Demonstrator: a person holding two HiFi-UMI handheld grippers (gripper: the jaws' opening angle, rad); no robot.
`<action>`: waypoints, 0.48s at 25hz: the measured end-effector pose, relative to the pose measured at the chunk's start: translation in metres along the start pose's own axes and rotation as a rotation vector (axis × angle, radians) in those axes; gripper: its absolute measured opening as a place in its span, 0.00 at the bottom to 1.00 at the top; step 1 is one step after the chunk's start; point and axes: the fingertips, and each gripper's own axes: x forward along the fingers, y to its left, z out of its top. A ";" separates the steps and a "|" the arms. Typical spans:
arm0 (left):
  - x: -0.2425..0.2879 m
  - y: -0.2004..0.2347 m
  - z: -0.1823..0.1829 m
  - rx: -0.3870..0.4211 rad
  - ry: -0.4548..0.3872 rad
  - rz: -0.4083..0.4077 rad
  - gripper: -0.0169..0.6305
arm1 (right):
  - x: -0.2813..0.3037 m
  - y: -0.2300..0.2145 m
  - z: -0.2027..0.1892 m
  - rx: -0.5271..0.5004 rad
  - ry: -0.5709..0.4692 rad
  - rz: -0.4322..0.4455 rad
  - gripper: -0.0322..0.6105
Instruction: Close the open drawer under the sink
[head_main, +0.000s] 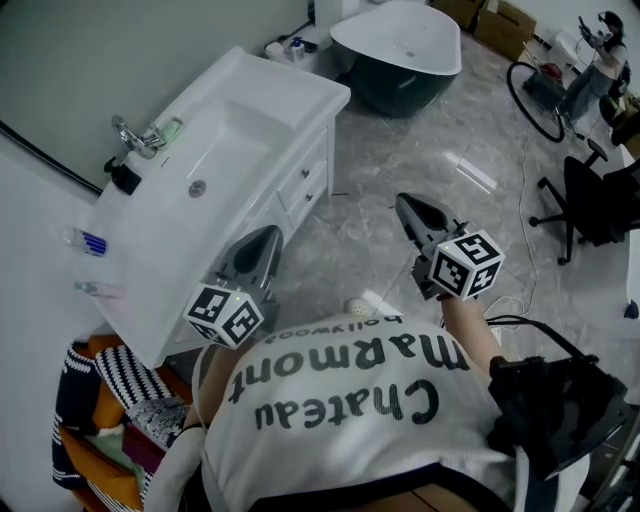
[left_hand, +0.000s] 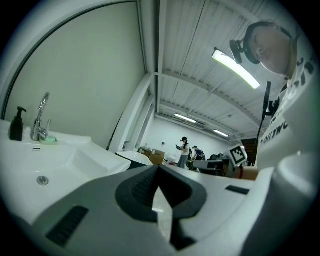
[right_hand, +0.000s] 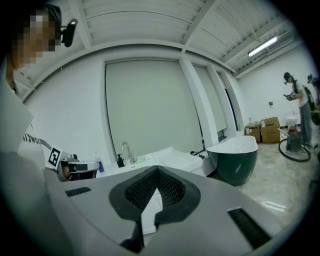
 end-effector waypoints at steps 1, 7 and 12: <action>-0.001 0.000 -0.001 0.000 0.000 -0.001 0.04 | 0.000 0.000 -0.001 0.001 0.000 -0.002 0.07; -0.002 0.003 -0.001 0.001 0.001 -0.003 0.04 | 0.000 -0.001 -0.003 0.009 -0.002 -0.012 0.07; -0.002 0.004 0.001 0.003 -0.001 -0.002 0.04 | 0.001 -0.001 -0.003 0.003 0.000 -0.016 0.07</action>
